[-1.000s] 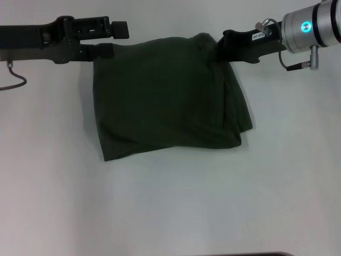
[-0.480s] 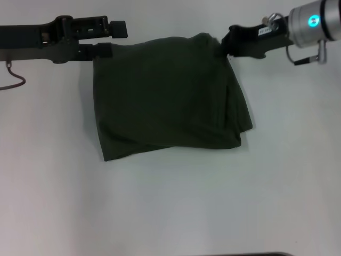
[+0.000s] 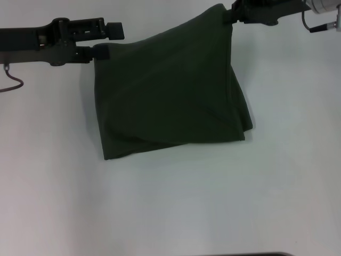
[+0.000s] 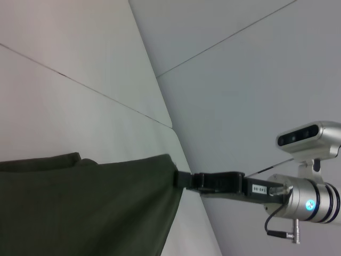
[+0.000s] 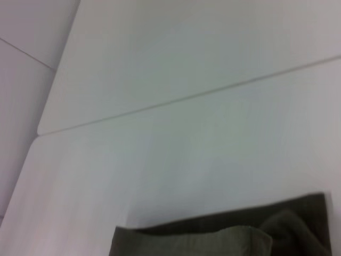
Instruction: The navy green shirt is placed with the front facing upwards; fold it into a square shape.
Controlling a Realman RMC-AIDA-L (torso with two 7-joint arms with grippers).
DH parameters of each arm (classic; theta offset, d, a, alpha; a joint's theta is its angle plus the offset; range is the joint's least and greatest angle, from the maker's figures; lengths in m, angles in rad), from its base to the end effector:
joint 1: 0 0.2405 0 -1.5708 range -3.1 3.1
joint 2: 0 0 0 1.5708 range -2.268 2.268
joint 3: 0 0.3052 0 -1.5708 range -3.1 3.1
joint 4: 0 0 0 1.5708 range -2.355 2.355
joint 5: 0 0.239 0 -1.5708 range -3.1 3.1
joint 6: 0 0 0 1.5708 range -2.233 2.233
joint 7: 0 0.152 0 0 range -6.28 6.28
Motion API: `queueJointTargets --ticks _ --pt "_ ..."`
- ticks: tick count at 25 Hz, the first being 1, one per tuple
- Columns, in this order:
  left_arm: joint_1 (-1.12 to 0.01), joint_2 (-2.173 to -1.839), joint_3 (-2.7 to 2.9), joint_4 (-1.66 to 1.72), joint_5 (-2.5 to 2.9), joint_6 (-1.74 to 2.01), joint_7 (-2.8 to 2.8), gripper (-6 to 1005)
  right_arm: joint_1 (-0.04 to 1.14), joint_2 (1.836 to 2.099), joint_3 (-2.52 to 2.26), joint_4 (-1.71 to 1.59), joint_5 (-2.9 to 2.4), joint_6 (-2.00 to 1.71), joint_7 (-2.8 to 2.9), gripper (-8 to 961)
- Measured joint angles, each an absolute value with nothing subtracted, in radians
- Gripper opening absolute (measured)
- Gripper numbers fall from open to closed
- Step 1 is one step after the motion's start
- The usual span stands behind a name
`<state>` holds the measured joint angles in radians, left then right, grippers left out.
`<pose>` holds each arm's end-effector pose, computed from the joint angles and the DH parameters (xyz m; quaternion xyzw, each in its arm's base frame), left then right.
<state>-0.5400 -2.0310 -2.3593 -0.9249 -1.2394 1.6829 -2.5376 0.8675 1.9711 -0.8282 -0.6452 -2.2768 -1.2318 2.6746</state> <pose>-0.2633 0.3973 0.0318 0.7724 0.5769 0.2656 0.0102 0.2373 0.5076 -0.0022 -0.7595 0.6165 0.1359 0.1570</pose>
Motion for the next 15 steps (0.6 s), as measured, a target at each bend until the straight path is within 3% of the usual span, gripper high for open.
queueJointTargets --ticks 15 --pt "-0.539 -2.035 -2.359 -0.916 -1.239 1.682 -2.537 874 0.868 1.977 -0.868 -0.595 -2.296 -1.058 2.633 10"
